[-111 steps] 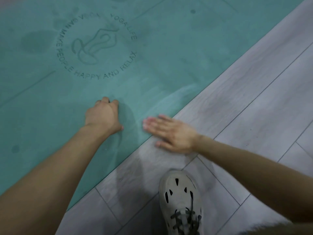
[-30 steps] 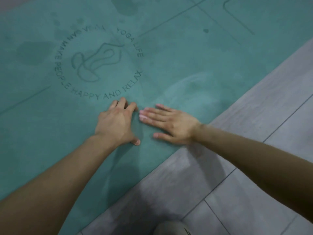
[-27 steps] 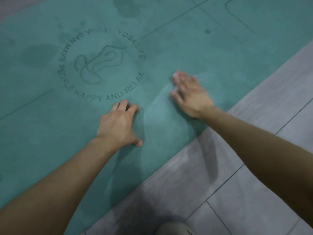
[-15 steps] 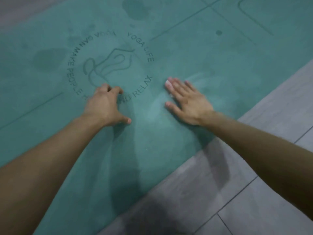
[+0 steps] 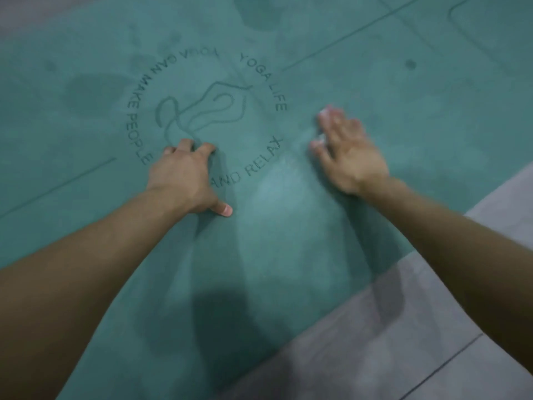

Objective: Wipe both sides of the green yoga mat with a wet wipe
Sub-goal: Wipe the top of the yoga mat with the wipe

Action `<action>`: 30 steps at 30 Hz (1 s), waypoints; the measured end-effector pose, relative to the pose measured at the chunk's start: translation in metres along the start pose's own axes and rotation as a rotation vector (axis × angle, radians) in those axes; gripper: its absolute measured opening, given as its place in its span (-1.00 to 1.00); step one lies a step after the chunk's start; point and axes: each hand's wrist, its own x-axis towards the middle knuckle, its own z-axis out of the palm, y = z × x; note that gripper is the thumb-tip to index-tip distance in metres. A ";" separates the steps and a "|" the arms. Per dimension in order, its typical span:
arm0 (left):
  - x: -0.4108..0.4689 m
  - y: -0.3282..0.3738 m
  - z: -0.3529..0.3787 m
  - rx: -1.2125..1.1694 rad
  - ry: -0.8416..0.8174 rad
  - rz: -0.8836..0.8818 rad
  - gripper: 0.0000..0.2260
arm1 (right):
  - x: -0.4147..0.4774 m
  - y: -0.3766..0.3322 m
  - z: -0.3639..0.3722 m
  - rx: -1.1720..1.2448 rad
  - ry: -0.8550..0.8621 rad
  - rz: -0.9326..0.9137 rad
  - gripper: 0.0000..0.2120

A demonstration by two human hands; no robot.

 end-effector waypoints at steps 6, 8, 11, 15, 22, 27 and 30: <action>0.000 0.001 0.000 0.023 0.003 0.004 0.26 | -0.040 -0.063 0.022 0.032 -0.050 -0.291 -0.19; -0.001 -0.001 0.001 0.033 0.021 0.011 0.26 | -0.065 -0.084 0.028 0.007 -0.171 -0.700 -0.25; -0.001 -0.001 -0.002 0.057 0.020 0.015 0.24 | -0.023 -0.052 0.014 -0.063 -0.135 -0.677 -0.32; -0.004 -0.003 -0.005 0.095 0.015 0.020 0.23 | 0.043 -0.001 -0.011 0.024 -0.007 0.144 -0.17; -0.004 -0.005 -0.003 0.098 0.039 0.026 0.23 | -0.039 -0.095 0.023 -0.077 -0.232 -0.861 -0.26; -0.007 -0.007 -0.011 0.096 -0.001 0.040 0.24 | 0.058 -0.031 -0.016 -0.156 -0.154 -0.359 -0.26; 0.005 -0.025 -0.030 0.047 -0.086 0.091 0.16 | 0.073 -0.036 -0.015 0.027 -0.123 0.020 -0.18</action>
